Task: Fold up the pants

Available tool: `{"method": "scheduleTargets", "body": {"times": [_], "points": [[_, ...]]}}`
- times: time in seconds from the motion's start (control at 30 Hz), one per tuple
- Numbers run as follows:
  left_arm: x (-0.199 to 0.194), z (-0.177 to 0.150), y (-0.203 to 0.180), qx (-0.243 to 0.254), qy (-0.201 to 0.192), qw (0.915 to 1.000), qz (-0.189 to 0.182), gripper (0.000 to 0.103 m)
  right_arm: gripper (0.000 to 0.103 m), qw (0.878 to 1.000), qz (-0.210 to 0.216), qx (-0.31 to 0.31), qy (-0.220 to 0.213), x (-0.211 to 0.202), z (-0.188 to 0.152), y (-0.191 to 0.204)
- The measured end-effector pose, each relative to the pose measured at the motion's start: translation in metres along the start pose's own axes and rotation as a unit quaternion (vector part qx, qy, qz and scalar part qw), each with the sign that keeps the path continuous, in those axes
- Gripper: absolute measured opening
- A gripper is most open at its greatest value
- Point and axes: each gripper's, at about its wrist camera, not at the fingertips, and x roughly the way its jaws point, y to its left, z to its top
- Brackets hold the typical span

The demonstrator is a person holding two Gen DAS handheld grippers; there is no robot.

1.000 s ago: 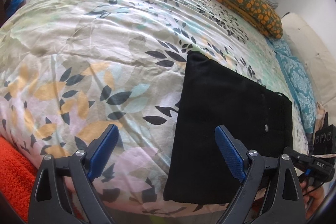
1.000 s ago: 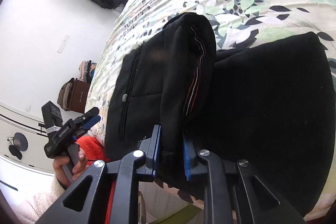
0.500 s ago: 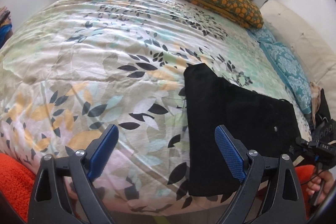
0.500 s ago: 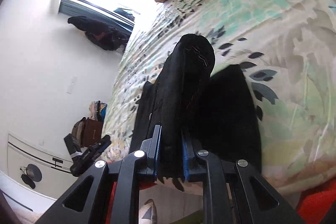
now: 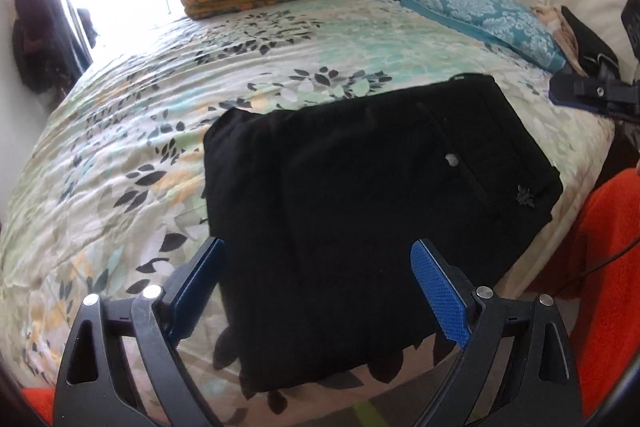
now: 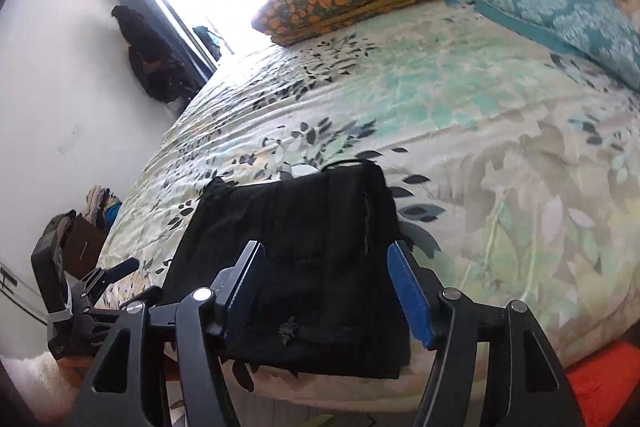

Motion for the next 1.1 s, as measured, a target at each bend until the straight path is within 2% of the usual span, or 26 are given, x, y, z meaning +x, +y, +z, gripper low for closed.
{"method": "scheduleTargets", "body": {"times": [0.07,0.1,0.13,0.17,0.2,0.23,0.3,0.33,0.4,0.47,0.53,0.6,0.63,0.67,0.7,0.73,0.77,0.8,0.87,1.0,1.1], "points": [[0.026,-0.008,-0.018,0.025,0.039,0.9988,0.014,0.095,0.063,0.998,0.007,-0.063,0.029,0.023,-0.012,0.025],[0.029,-0.012,-0.019,0.024,0.036,0.9988,0.022,0.095,0.062,0.995,-0.006,-0.079,0.055,0.039,-0.023,0.027],[0.026,-0.014,-0.017,0.016,0.026,0.9993,0.020,0.095,0.059,0.992,-0.030,-0.077,0.092,0.057,-0.038,0.019],[0.022,-0.013,-0.014,0.012,0.032,0.9994,0.005,0.096,0.053,0.989,-0.043,-0.059,0.125,0.072,-0.053,0.004],[0.019,-0.011,-0.009,0.010,0.045,0.9989,-0.010,0.096,0.046,0.990,-0.039,-0.042,0.130,0.074,-0.063,-0.008],[0.014,-0.008,-0.002,0.004,0.050,0.9987,-0.012,0.096,0.043,0.992,-0.030,-0.033,0.115,0.066,-0.062,-0.013],[-0.001,0.003,0.020,-0.023,0.029,0.9992,-0.012,0.096,0.041,0.994,-0.032,-0.038,0.101,0.050,-0.049,-0.011],[-0.004,0.012,0.033,-0.040,0.019,0.9989,-0.012,0.096,0.041,0.995,-0.038,-0.047,0.082,0.041,-0.040,-0.006],[0.003,0.039,0.058,-0.076,0.010,0.9970,-0.012,0.096,0.041,0.997,-0.024,-0.052,0.049,0.029,-0.017,0.001],[0.024,0.069,0.075,-0.100,0.014,0.9948,-0.010,0.097,0.041,0.998,-0.015,-0.055,0.031,0.031,0.009,0.008],[0.058,0.094,0.084,-0.107,0.037,0.9935,-0.011,0.097,0.041,0.997,-0.008,-0.067,0.024,0.049,0.028,0.013],[0.096,0.106,0.093,-0.121,0.053,0.9912,0.007,0.096,0.041,0.997,0.003,-0.070,0.039,0.081,0.033,0.007],[0.119,0.107,0.102,-0.139,0.074,0.9873,0.017,0.096,0.041,0.996,-0.004,-0.060,0.062,0.102,0.029,-0.002],[0.143,0.102,0.113,-0.168,0.106,0.9798,0.023,0.096,0.041,0.996,-0.012,-0.047,0.081,0.119,0.020,-0.014],[0.165,0.092,0.127,-0.207,0.137,0.9685,0.018,0.097,0.041,0.995,-0.013,-0.028,0.094,0.132,0.008,-0.027],[0.175,0.083,0.138,-0.245,0.142,0.9591,0.000,0.099,0.037,0.996,-0.007,-0.012,0.087,0.135,-0.002,-0.037],[0.173,0.082,0.140,-0.252,0.119,0.9603,0.008,0.100,0.036,0.998,0.003,-0.001,0.066,0.130,-0.008,-0.042],[0.173,0.083,0.136,-0.240,0.117,0.9631,0.031,0.100,0.035,0.998,0.007,0.007,0.060,0.127,-0.010,-0.043],[0.174,0.086,0.129,-0.215,0.126,0.9672,0.048,0.100,0.035,0.998,0.009,0.012,0.061,0.124,-0.008,-0.043],[0.137,0.088,0.129,-0.213,0.100,0.9710,0.045,0.097,0.035,0.998,0.017,0.028,0.061,0.106,0.001,-0.043],[0.081,0.087,0.115,-0.173,0.059,0.9829,0.027,0.097,0.037,0.999,0.016,0.013,0.034,0.059,0.009,-0.030]]}}
